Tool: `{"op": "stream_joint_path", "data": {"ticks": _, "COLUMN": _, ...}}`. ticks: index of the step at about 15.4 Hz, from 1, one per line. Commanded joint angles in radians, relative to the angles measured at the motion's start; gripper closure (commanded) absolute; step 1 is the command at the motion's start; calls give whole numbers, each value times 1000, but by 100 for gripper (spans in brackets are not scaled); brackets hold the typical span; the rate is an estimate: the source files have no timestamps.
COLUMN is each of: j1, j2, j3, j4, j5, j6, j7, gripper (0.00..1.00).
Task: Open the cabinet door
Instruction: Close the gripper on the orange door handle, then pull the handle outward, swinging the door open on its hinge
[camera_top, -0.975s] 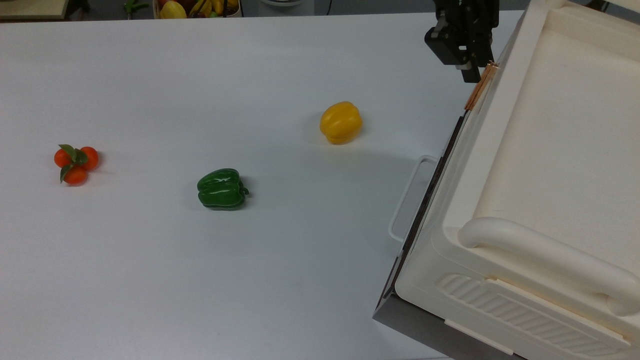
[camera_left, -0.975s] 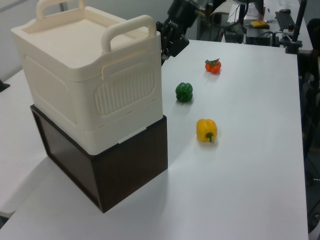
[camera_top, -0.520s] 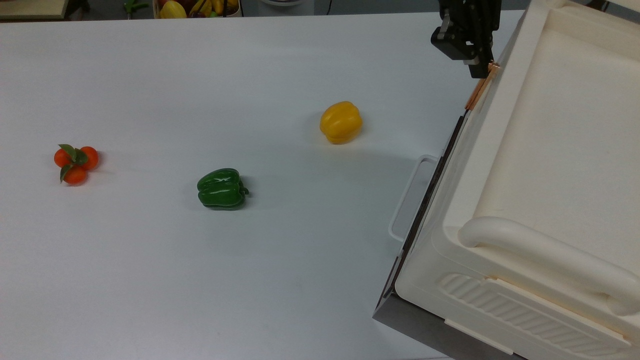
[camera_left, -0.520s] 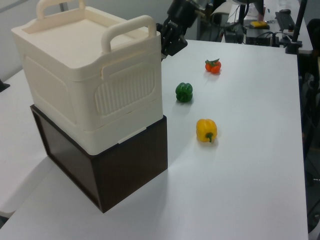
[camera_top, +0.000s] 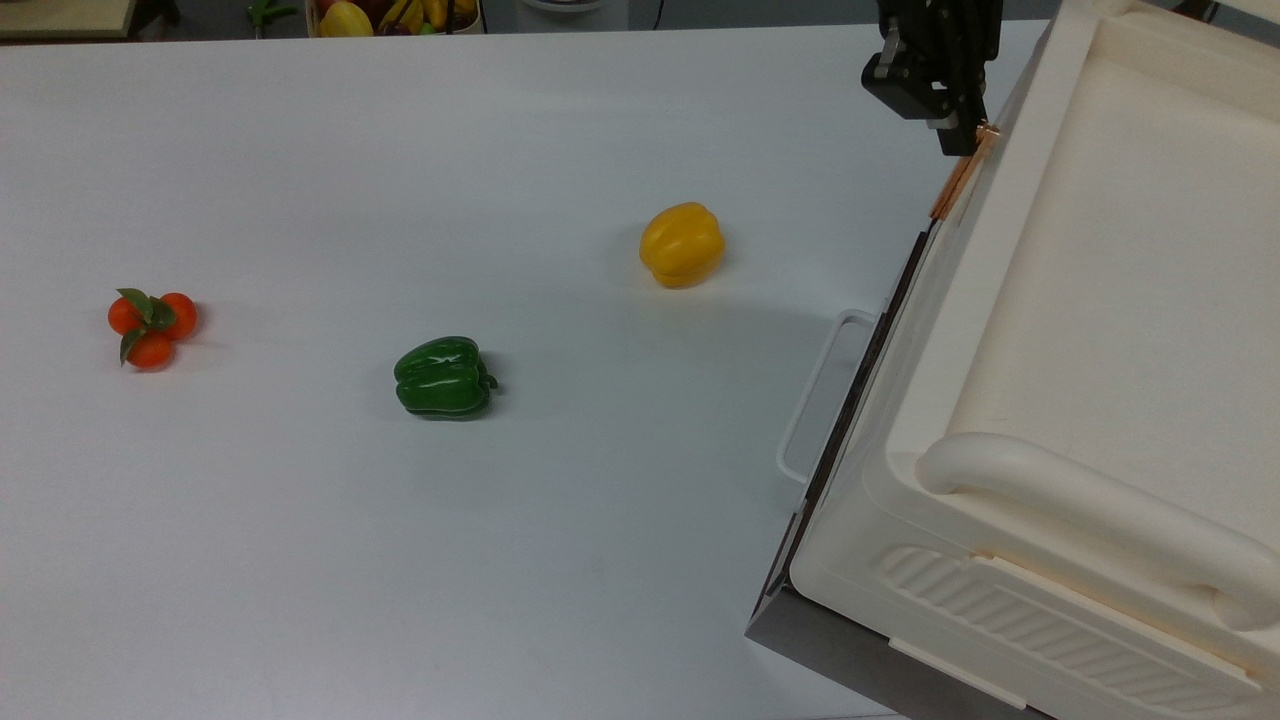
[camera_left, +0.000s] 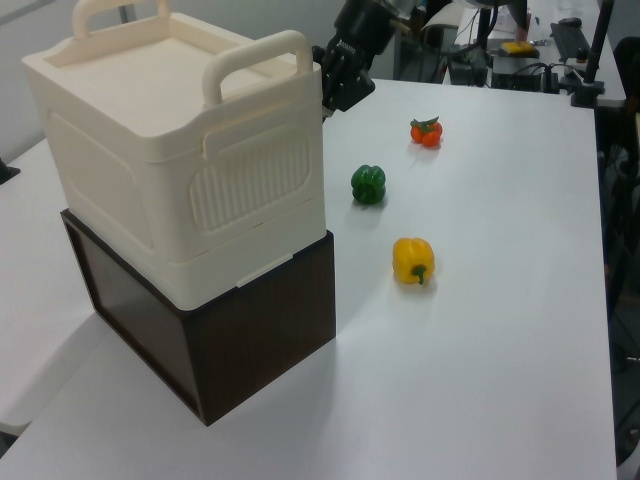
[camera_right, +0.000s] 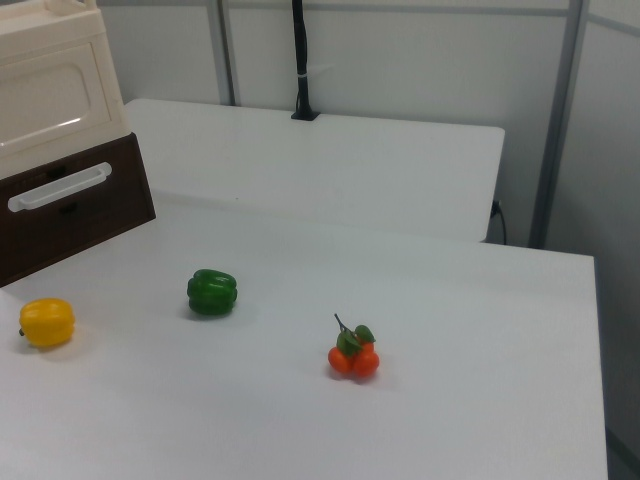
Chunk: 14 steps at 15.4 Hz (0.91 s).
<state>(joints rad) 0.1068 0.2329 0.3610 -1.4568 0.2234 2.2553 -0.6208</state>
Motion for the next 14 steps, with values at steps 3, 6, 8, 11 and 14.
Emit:
{"op": "stream_joint_path", "data": {"ticks": 3, "j1": -59, "j2": -75, "j3": 15, "j4": -31, "j5": 11, "j6": -143, "j7": 26, "gripper": 100}}
{"op": "stream_joint_path", "data": {"ticks": 6, "j1": -88, "j2": -101, "j3": 7, "j4": -39, "j5": 13, "j6": -212, "j7": 39, "gripper": 100}}
{"op": "stream_joint_path", "data": {"ticks": 8, "j1": -102, "j2": -104, "j3": 4, "j4": -40, "j5": 13, "j6": -255, "j7": 46, "gripper": 100}}
{"op": "stream_joint_path", "data": {"ticks": 11, "j1": -108, "j2": -119, "j3": -31, "j4": -60, "j5": 13, "j6": -286, "j7": 43, "gripper": 100}}
{"op": "stream_joint_path", "data": {"ticks": 14, "j1": -114, "j2": -130, "j3": -65, "j4": -74, "j5": 13, "j6": -286, "j7": 41, "gripper": 97}}
